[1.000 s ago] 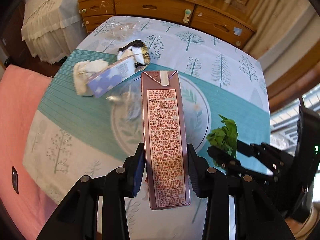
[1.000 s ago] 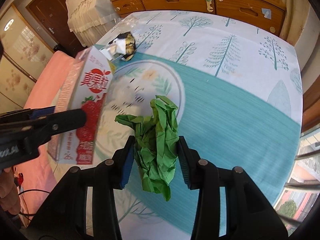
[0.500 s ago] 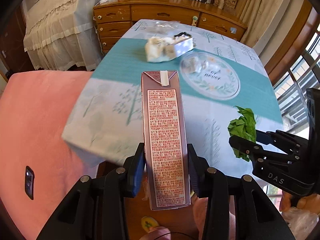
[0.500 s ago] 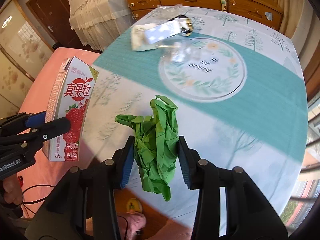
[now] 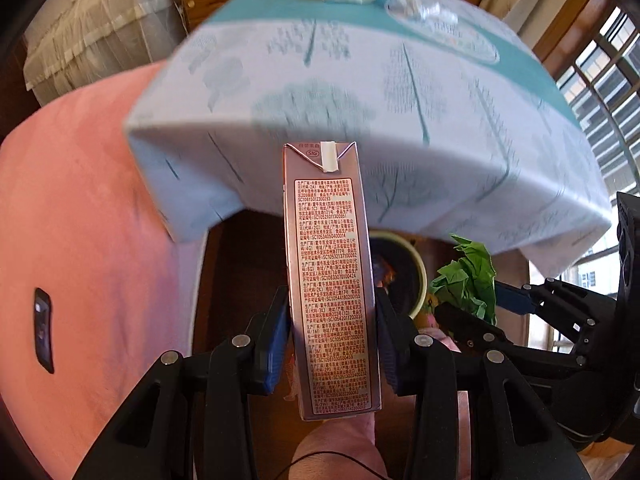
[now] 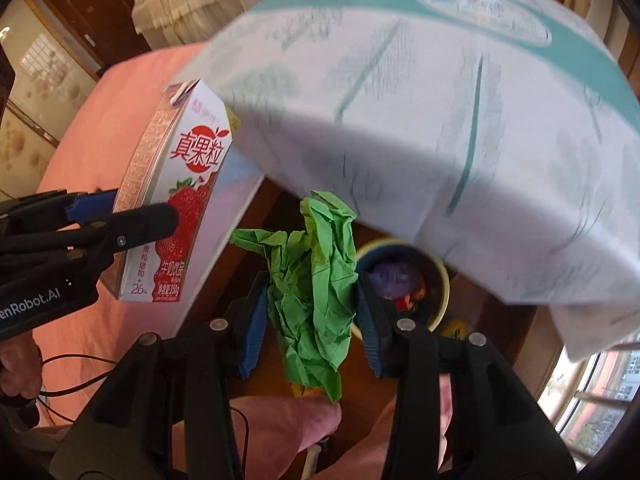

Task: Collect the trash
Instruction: 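Lift the pink carton and green paper and carry both over the bin, then open both tools to drop the carton and green paper into the bin, then raise both open tools and move them back over the table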

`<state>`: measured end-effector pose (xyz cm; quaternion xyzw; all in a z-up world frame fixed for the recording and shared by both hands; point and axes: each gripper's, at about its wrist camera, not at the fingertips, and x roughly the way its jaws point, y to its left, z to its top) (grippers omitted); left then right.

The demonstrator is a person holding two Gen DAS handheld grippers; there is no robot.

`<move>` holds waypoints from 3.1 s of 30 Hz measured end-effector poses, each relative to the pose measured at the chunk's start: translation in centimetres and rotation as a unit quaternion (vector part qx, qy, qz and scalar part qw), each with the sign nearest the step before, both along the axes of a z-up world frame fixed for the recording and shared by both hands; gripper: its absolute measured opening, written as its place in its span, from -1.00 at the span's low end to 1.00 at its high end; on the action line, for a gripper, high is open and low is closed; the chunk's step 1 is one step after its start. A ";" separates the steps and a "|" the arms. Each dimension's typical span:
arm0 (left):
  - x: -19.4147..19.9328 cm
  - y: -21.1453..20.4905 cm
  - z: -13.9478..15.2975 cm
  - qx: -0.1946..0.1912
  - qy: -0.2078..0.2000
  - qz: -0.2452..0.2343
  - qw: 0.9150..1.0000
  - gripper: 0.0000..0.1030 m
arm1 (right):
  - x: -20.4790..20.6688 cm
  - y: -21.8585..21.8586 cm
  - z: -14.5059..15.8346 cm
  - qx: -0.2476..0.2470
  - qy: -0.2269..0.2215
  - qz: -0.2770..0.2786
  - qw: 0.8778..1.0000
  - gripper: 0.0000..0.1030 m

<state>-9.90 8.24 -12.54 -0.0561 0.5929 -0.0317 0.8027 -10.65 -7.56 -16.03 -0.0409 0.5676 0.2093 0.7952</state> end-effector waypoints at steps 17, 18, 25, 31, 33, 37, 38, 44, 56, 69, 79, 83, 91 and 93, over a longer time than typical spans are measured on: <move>2.3 -6.3 -24.4 -0.041 0.065 -0.063 0.995 -0.22 | -1.2 -2.8 -21.7 -0.079 0.033 -0.066 0.994 -0.26; 2.6 -6.4 -25.5 -0.039 0.068 -0.063 0.995 -0.22 | -1.2 -2.9 -22.7 -0.079 0.037 -0.072 0.994 -0.26; 2.9 -6.4 -29.6 -0.009 0.081 -0.065 0.995 -0.21 | 0.6 -3.9 -27.9 -0.078 0.062 -0.104 0.990 -0.26; 3.9 -5.3 -29.3 -0.005 0.084 -0.039 0.996 0.63 | 2.2 -4.1 -28.7 -0.063 0.064 -0.101 0.991 -0.22; 4.2 -5.1 -28.9 -0.002 0.082 -0.033 0.996 0.67 | 2.8 -4.1 -28.6 -0.062 0.065 -0.096 0.991 -0.11; 4.8 -5.3 -27.7 -0.005 0.079 -0.021 0.997 0.68 | 4.8 -4.8 -28.1 -0.067 0.062 -0.096 0.991 0.09; 4.7 -5.2 -27.3 -0.007 0.077 -0.018 0.997 0.68 | 5.4 -5.6 -28.3 -0.068 0.061 -0.096 0.991 0.10; 3.3 -3.4 -23.7 -0.010 0.068 0.001 0.998 0.68 | 6.5 -6.1 -27.1 -0.076 0.056 -0.097 0.991 0.19; -0.4 1.9 -12.1 -0.014 0.023 0.051 0.998 0.68 | 6.0 -3.2 -17.2 -0.078 0.026 -0.090 0.993 0.43; -3.0 4.3 3.3 -0.039 -0.054 0.072 0.995 0.68 | 1.5 -2.2 -2.7 -0.063 0.021 -0.049 0.997 0.43; -3.7 4.8 17.2 -0.023 -0.156 0.046 0.986 0.68 | -0.1 0.1 14.5 -0.036 -0.130 0.002 0.991 0.43; -2.8 4.4 21.3 -0.017 -0.183 0.027 0.983 0.68 | 0.4 0.7 19.9 -0.038 -0.191 0.002 0.981 0.43; 2.1 3.1 25.7 0.011 -0.193 0.032 0.981 0.68 | 4.8 -0.7 26.3 -0.028 -0.242 -0.018 0.970 0.43; 4.0 2.6 26.1 0.008 -0.192 0.035 0.981 0.67 | 6.5 -1.7 26.9 -0.024 -0.242 -0.017 0.970 0.43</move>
